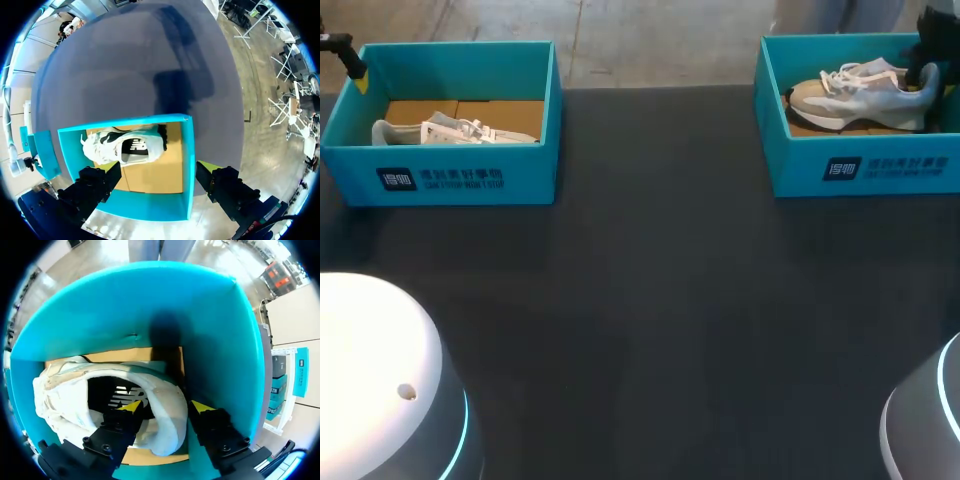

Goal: Take the shoe out of the shoebox, open the shoe tongue, remove and reinsert the insole, then place the shoe into the shoebox

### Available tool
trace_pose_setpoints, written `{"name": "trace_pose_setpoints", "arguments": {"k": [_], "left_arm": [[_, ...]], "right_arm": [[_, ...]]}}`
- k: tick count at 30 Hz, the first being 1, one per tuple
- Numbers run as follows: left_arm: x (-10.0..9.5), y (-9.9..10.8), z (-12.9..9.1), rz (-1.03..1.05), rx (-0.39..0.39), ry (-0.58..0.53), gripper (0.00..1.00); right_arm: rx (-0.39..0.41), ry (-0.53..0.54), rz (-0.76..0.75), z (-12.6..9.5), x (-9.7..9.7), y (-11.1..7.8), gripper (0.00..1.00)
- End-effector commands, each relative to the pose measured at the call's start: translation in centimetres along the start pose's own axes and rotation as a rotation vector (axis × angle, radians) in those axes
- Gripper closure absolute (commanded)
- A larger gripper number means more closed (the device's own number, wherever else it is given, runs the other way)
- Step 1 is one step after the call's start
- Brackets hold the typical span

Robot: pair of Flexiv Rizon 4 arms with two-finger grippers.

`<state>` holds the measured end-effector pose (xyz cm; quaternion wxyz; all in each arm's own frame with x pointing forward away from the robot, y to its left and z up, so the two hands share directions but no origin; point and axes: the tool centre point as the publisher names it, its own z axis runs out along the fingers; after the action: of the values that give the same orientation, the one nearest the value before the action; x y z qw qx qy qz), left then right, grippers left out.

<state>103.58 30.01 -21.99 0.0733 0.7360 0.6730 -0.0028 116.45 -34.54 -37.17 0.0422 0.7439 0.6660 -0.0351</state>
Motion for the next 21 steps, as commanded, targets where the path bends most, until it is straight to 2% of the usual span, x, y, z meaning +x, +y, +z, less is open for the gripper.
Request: {"name": "trace_pose_setpoints", "arguments": {"k": [1,4,6,7,8,9,16,21], "left_arm": [[0.0,0.0,-0.1,0.001,0.0,0.002,0.0],[0.0,0.0,-0.1,0.001,0.0,0.002,0.0],[0.0,0.0,-0.1,0.001,0.0,0.002,0.0],[0.0,0.0,-0.1,0.001,0.0,0.002,0.0],[0.0,0.0,-0.1,0.001,0.0,0.002,0.0],[0.0,0.0,-0.1,0.001,0.0,0.002,0.0],[0.0,0.0,-0.1,0.001,0.0,0.002,0.0],[0.0,0.0,-0.1,0.001,0.0,0.002,0.0]], "right_arm": [[0.09,0.006,0.001,1.2,-0.1,0.9,0.52],[0.096,0.006,0.005,1.3,-0.1,0.7,0.58],[0.103,0.003,0.007,1.3,-0.1,0.5,0.77],[0.106,0.003,0.009,1.3,-0.1,0.4,0.83],[0.108,0.004,0.012,1.3,-0.2,0.2,0.95],[0.111,0.003,0.014,1.2,-0.2,0.1,1.0],[0.115,0.012,0.029,0.4,-0.5,-1.4,1.0],[0.124,0.016,0.025,-1.1,-0.5,-3.0,1.0]]}}
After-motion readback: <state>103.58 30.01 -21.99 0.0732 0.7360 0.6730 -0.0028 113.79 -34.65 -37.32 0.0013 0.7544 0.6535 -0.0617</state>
